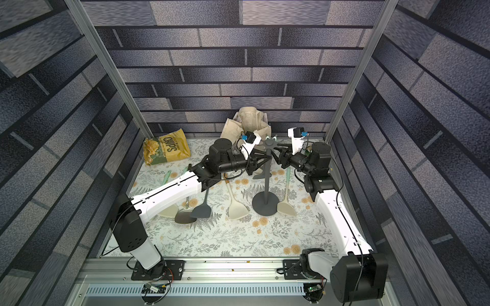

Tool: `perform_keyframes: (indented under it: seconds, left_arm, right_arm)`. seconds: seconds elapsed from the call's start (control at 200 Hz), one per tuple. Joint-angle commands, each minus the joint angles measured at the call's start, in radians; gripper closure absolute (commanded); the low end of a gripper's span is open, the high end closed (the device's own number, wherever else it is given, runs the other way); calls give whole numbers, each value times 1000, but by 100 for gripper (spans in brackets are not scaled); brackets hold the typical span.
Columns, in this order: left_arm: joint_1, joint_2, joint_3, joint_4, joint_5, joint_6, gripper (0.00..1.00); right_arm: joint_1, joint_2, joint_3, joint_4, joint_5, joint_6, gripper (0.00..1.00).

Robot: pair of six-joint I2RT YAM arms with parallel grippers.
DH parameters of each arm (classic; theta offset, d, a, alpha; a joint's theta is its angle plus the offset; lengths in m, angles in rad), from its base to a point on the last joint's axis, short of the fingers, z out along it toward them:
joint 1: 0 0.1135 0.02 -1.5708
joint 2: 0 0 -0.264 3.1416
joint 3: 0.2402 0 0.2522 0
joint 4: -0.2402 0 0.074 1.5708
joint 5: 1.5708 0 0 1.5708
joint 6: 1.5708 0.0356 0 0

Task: Take the spatula off the kitchen utensil rack
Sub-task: Take off the spatula from the rack.

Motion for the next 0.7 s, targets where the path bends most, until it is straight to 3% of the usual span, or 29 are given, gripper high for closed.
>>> perform_keyframes:
  seconds: [0.0, 0.2, 0.691]
  left_arm:
    - [-6, -25, 67, 99, 45, -32, 77]
    - [-5, -13, 82, 92, 51, -33, 77]
    - [-5, -8, 87, 81, 54, -33, 77]
  right_arm:
    - [-6, 4, 31, 33, -44, -3, 57]
    - [-8, 5, 26, 47, -46, 3, 63]
    - [-7, -44, 8, -21, 19, -50, 93]
